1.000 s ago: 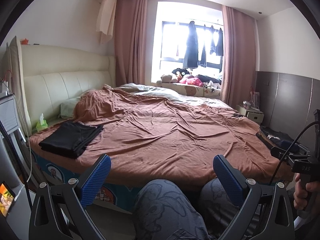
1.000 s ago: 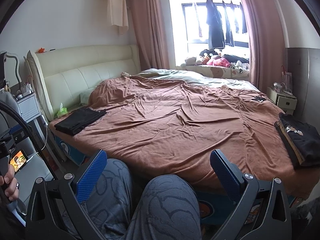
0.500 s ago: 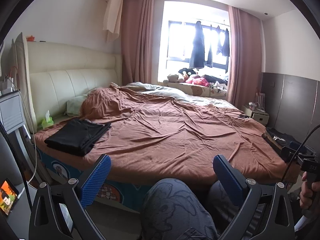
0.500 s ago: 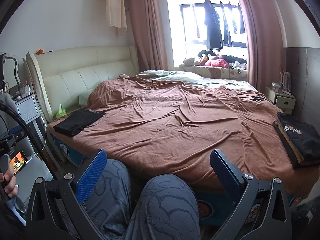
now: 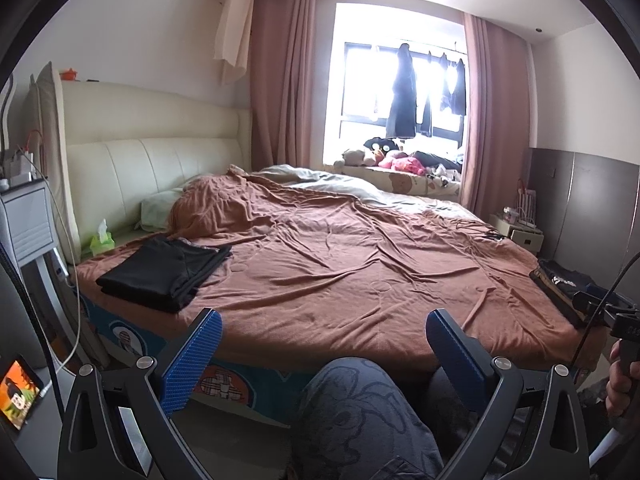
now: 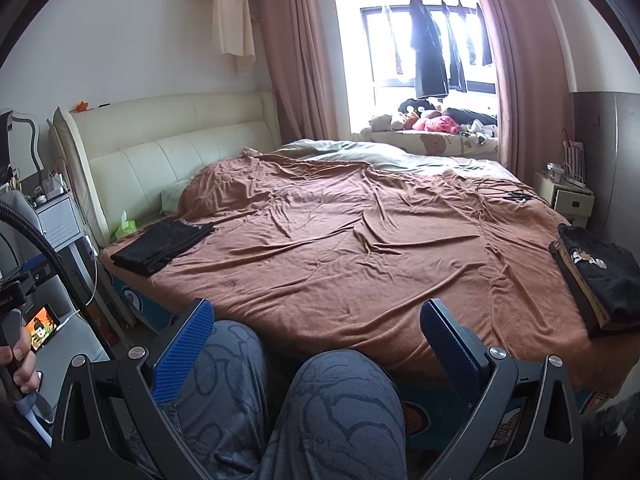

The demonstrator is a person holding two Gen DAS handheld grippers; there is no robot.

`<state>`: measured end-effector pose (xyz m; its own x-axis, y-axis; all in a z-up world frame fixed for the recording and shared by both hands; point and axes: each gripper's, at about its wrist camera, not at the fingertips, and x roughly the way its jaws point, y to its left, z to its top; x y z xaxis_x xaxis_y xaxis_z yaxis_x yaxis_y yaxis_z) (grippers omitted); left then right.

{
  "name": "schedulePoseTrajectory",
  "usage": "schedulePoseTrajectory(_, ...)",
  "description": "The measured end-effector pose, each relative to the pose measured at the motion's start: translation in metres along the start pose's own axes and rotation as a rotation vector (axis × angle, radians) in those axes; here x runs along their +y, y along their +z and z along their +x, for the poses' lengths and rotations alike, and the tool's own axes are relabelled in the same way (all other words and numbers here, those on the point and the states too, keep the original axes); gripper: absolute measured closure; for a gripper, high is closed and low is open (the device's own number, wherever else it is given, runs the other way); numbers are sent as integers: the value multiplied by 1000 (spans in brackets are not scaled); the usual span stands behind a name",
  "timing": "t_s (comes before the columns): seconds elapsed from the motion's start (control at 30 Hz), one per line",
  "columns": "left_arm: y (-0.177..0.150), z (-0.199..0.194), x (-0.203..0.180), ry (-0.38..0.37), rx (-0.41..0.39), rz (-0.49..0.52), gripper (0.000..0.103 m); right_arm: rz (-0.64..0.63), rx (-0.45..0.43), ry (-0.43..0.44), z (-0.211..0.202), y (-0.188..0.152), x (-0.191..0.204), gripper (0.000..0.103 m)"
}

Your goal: Fold small clothes

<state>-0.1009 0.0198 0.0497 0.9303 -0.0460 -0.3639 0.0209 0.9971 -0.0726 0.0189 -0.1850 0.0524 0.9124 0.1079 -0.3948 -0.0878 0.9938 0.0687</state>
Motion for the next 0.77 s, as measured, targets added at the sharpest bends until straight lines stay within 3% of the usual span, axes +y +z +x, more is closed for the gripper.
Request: schedulePoseTrajectory(0.77, 5, -10, -14, -17, -5, 23, 0, 34, -2, 10, -9, -4, -14, 0)
